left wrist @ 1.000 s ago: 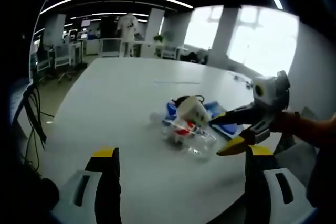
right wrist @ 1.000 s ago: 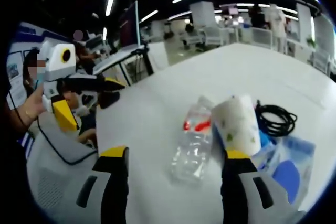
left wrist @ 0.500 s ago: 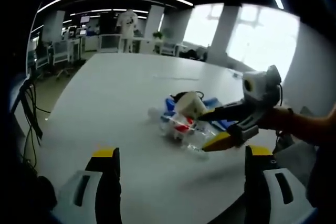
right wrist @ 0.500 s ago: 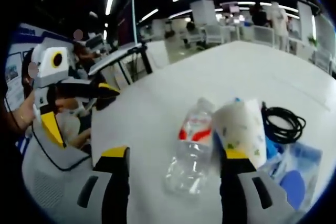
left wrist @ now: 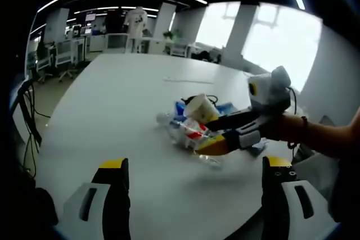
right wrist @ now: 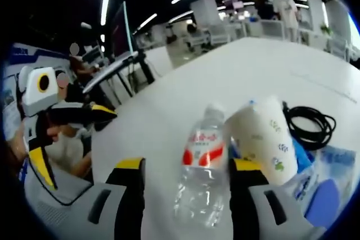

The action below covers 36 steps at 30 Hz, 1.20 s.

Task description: Arrange the tabletop items into an orderly group along one side of the table until the central work area is clear of visible clutter.

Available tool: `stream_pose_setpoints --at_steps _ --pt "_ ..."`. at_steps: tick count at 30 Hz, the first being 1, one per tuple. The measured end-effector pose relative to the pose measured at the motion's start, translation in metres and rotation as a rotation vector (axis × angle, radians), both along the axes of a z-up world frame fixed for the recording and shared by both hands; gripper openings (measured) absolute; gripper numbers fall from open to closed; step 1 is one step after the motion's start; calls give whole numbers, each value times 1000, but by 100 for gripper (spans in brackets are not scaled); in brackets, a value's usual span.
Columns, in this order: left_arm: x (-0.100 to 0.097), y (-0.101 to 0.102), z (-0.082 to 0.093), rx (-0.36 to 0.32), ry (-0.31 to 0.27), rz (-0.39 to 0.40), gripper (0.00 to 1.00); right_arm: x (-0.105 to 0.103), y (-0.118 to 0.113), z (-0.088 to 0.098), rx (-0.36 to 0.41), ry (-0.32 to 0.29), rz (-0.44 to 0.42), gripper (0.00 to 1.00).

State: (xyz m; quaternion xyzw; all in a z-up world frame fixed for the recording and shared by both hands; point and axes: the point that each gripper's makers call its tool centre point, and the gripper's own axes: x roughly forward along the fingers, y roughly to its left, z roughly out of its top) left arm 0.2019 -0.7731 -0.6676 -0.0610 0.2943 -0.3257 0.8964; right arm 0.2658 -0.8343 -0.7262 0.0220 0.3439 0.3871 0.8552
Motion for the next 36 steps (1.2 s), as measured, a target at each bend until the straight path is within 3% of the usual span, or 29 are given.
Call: stream_pose_setpoints --at_steps 18,36 --pt "3 9 -5 31 5 14 96 28 9 -8 13 -7 -117 50" --pt "2 11 -7 45 8 15 95 33 0 -16 -23 14 -174 38"
